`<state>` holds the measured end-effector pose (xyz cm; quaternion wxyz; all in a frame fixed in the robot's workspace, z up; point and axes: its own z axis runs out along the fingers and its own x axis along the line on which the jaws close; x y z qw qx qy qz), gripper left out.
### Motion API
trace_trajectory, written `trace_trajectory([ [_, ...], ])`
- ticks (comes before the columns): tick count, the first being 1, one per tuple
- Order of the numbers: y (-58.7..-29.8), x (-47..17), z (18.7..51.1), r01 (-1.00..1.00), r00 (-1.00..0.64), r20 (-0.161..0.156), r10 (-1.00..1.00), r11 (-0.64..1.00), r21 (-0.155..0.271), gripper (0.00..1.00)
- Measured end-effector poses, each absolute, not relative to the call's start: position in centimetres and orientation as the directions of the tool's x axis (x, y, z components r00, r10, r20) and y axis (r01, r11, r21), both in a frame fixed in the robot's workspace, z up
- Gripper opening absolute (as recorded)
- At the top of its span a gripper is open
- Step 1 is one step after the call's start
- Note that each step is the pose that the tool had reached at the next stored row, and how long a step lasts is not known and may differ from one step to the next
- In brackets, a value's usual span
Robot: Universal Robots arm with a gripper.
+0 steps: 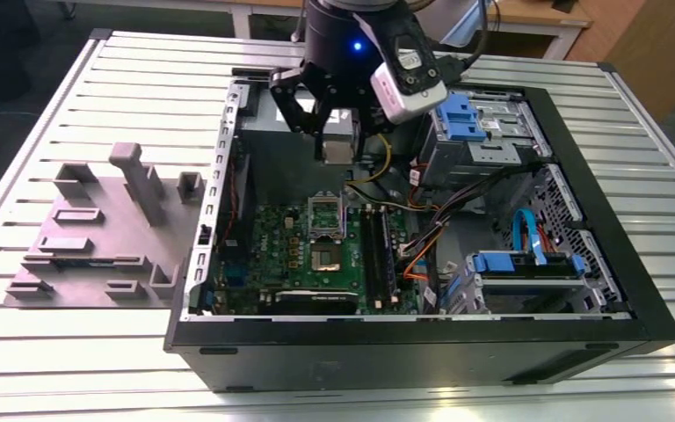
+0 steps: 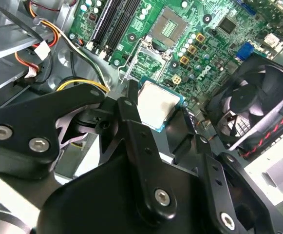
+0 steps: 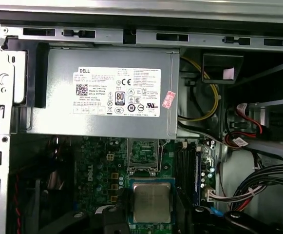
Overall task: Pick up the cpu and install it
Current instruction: 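Pick up the cpu and move it towards the insertion slot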
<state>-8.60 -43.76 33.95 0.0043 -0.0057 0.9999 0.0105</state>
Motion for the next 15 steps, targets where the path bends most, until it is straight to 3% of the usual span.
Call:
trace_trajectory([
  [15,-44.6,-8.6,31.7,-0.011,-1.000,-0.009,-0.011,1.000,0.017,0.47],
])
